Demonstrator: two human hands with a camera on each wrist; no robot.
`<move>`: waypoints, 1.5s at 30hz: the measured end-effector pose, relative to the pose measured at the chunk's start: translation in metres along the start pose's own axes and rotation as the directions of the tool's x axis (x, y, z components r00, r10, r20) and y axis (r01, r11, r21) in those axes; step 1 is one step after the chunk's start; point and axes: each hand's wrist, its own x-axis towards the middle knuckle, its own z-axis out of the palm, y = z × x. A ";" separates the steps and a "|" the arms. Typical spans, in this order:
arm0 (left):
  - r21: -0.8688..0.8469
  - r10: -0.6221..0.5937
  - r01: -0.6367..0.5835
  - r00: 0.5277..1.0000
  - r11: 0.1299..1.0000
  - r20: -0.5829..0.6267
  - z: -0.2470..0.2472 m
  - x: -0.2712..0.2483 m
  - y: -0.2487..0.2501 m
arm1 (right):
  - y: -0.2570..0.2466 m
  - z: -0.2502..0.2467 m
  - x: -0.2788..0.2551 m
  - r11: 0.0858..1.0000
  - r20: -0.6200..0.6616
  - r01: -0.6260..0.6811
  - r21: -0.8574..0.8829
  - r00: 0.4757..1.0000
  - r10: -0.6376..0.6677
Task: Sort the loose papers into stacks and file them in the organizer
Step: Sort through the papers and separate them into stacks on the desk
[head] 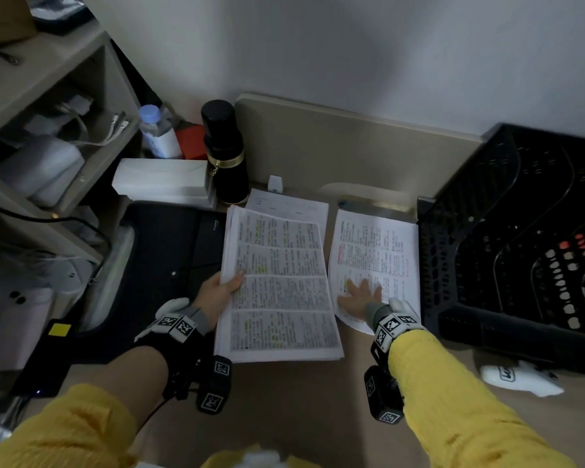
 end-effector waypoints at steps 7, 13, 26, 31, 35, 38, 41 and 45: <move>-0.057 0.042 -0.040 0.998 0.998 0.038 -0.004 -0.008 0.011 | -0.005 -0.004 -0.022 0.991 0.027 -0.001 0.134 1.000 -0.003; -0.040 0.061 -0.059 0.995 0.997 0.072 0.003 -0.017 0.010 | -0.010 -0.003 -0.046 0.620 -0.135 0.172 0.765 0.985 -0.108; -0.002 0.047 -0.047 0.993 0.999 0.111 0.003 -0.021 -0.012 | -0.014 0.019 -0.075 0.585 -0.282 0.365 0.724 0.931 -0.232; 0.014 0.039 -0.041 0.993 0.999 0.114 0.002 -0.019 -0.010 | -0.019 0.023 -0.073 0.542 -0.284 0.354 0.762 0.935 -0.211; 0.012 0.025 -0.026 0.994 1.000 0.110 0.002 -0.015 -0.011 | -0.020 0.024 -0.074 0.542 -0.306 0.370 0.755 0.929 -0.208; 0.010 0.021 -0.023 0.994 1.000 0.106 0.002 -0.013 -0.013 | -0.018 0.026 -0.071 0.521 -0.349 0.430 0.737 0.903 -0.252; 0.007 0.017 -0.018 0.994 1.000 0.107 0.001 -0.010 -0.015 | -0.015 0.030 -0.065 0.491 -0.385 0.472 0.732 0.881 -0.273; 0.016 0.007 -0.008 0.994 1.000 0.105 -0.001 -0.006 -0.019 | -0.018 0.029 -0.065 0.495 -0.392 0.432 0.754 0.900 -0.189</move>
